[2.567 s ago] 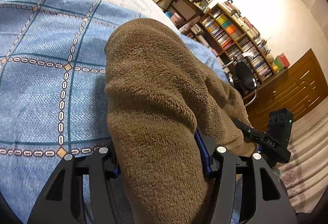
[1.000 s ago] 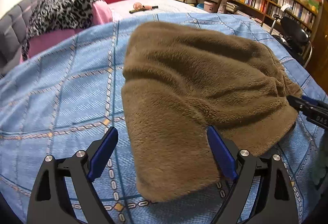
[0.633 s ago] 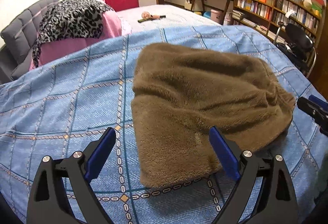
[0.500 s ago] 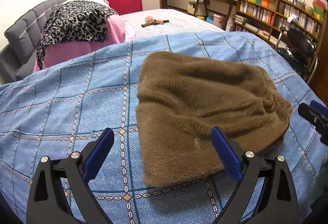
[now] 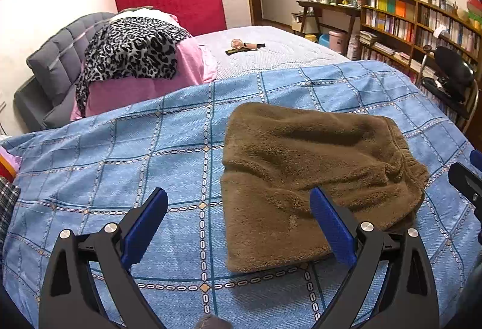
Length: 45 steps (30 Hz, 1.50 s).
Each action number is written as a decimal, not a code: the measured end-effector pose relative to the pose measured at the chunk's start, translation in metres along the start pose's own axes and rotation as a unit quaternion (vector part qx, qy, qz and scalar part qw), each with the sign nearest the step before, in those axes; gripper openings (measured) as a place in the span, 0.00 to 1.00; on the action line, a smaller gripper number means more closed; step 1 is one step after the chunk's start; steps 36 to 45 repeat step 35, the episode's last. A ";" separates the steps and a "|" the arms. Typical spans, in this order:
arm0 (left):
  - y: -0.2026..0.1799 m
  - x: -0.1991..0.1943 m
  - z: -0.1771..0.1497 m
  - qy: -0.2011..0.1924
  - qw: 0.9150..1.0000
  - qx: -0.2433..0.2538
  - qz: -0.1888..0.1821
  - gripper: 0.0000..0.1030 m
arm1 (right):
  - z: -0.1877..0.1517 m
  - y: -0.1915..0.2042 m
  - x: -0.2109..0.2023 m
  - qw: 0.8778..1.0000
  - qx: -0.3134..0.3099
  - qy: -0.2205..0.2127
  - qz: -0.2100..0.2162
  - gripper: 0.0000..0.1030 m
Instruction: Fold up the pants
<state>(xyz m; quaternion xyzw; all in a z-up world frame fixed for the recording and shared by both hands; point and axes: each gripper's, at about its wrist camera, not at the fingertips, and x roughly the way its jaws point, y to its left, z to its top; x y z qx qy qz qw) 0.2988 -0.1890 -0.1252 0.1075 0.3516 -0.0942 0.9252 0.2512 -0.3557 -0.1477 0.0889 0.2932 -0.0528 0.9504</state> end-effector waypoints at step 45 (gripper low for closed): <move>-0.020 0.000 -0.004 0.019 0.999 0.027 -0.013 0.92 | -0.011 0.004 0.008 1.000 -0.025 0.010 -0.014 0.97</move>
